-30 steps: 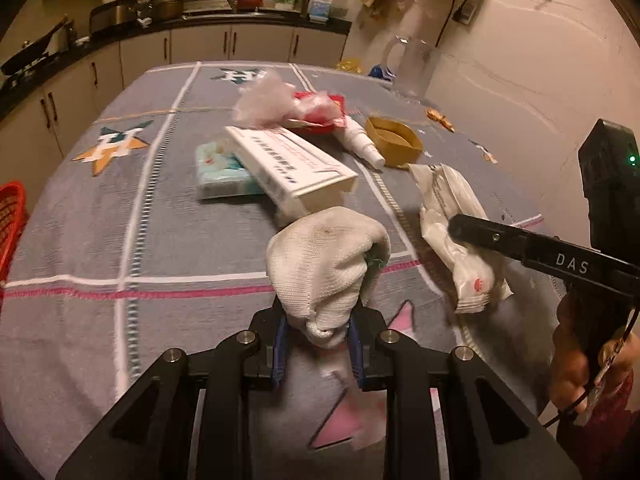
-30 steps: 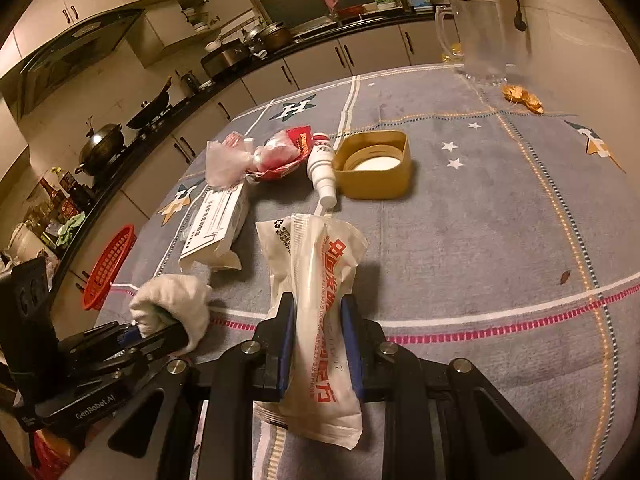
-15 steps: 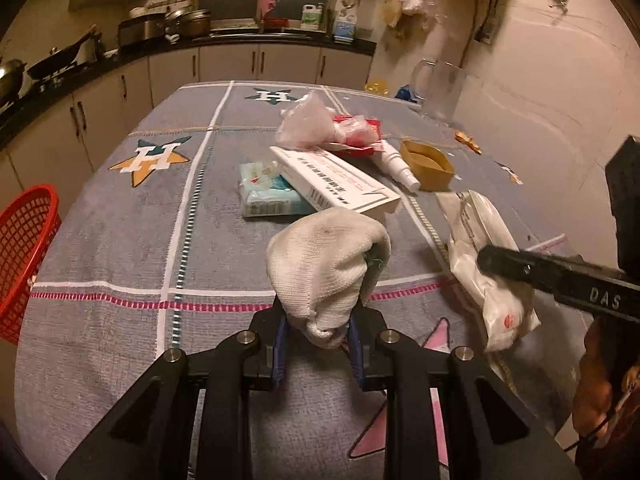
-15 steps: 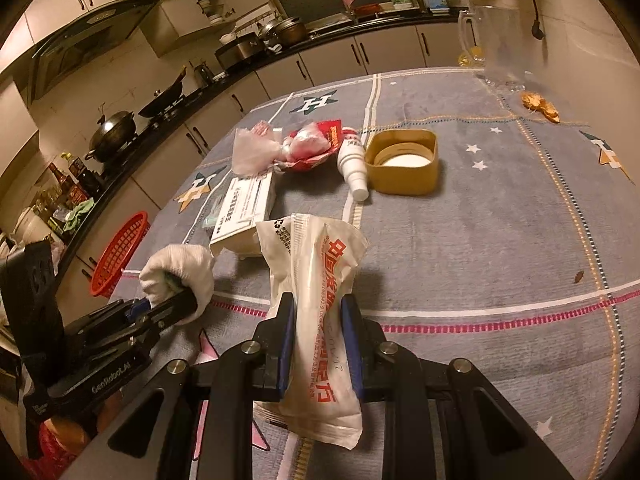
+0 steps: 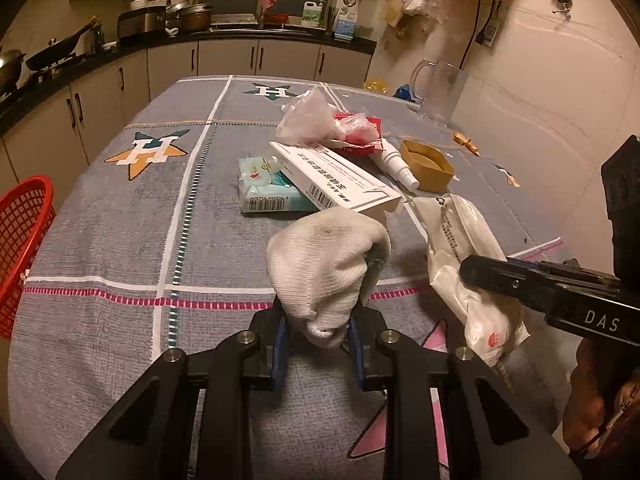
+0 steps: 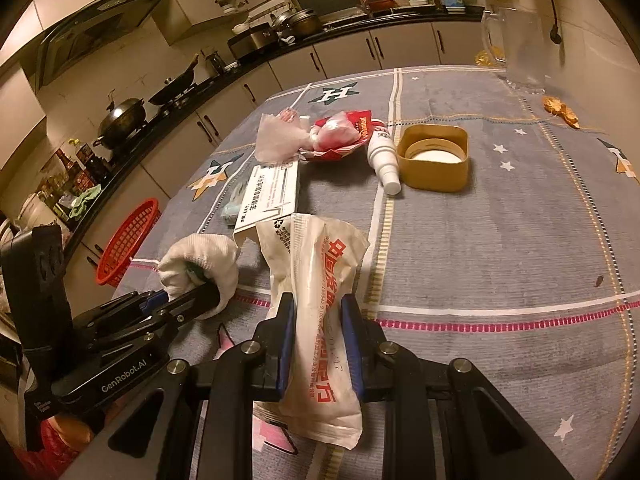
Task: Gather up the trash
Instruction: 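Carry the sock and plastic bag over to the red basket with both grippers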
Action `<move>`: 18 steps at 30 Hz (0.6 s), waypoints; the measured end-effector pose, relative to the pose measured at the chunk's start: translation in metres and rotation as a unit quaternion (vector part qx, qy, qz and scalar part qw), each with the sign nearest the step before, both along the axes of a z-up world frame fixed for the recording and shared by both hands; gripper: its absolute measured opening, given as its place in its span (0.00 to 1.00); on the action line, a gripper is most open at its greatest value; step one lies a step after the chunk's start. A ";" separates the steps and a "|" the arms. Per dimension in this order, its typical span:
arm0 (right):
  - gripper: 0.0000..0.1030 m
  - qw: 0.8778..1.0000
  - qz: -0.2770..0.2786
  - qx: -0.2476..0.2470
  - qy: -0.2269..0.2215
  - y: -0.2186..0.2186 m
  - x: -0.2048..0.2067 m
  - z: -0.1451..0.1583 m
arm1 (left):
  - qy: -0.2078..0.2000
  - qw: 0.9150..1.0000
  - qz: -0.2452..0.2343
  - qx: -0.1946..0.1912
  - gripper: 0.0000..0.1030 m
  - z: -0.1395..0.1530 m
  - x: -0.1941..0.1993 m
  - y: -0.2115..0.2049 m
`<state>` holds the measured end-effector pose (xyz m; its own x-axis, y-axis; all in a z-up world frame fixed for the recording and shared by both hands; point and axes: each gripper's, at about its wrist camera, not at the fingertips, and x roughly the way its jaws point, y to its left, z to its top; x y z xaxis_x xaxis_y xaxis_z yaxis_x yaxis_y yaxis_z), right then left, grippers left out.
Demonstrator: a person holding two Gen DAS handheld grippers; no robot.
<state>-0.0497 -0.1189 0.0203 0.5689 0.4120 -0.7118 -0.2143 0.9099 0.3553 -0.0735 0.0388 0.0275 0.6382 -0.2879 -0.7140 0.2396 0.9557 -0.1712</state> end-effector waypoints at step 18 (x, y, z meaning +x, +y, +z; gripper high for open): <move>0.24 1.000 0.000 0.004 -0.008 -0.001 0.000 0.009 | -0.003 1.000 0.001 0.012 0.23 0.000 -0.001 -0.003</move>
